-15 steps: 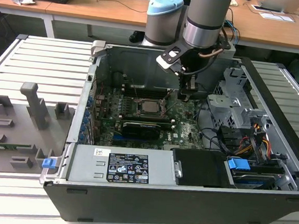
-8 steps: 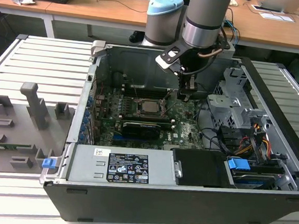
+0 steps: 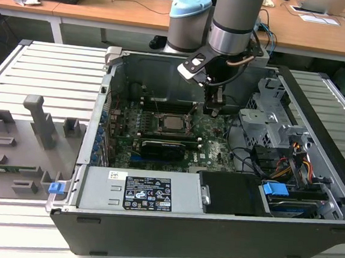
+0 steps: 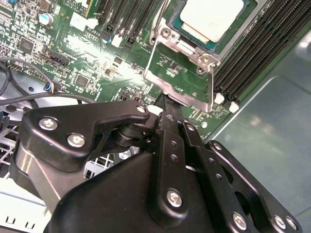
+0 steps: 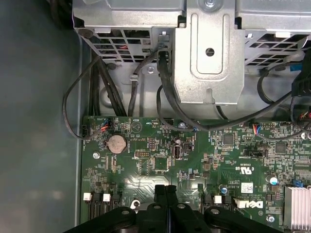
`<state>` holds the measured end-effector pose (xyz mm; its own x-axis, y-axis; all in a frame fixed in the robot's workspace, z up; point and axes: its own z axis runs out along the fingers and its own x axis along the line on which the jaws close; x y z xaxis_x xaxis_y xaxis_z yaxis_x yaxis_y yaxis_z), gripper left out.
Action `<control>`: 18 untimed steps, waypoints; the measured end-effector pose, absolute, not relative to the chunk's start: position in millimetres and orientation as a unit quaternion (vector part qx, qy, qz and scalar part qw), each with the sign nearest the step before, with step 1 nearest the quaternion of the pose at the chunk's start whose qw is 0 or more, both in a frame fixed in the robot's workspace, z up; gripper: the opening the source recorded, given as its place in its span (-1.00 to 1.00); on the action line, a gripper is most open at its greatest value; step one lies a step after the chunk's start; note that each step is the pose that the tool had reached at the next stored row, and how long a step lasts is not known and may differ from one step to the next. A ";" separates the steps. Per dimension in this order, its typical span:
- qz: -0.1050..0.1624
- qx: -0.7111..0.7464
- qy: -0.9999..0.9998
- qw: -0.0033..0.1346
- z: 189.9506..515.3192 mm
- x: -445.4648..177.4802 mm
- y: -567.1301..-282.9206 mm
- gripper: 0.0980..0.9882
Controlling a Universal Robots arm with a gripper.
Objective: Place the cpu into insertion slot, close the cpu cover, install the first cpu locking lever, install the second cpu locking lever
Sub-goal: 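Close the cpu cover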
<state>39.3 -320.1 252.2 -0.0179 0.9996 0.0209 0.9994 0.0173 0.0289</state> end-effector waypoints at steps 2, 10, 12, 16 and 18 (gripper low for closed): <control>0.018 0.701 0.713 0.003 252.2 38.5 -320.1 -0.98; 0.018 0.701 0.713 0.003 252.2 35.3 -320.1 -0.98; 0.018 0.701 0.713 0.003 252.2 34.7 -320.1 -0.98; 0.018 0.701 0.713 0.003 252.2 33.6 -320.1 -0.98; 0.018 0.701 0.713 0.003 252.2 33.2 -320.1 -0.98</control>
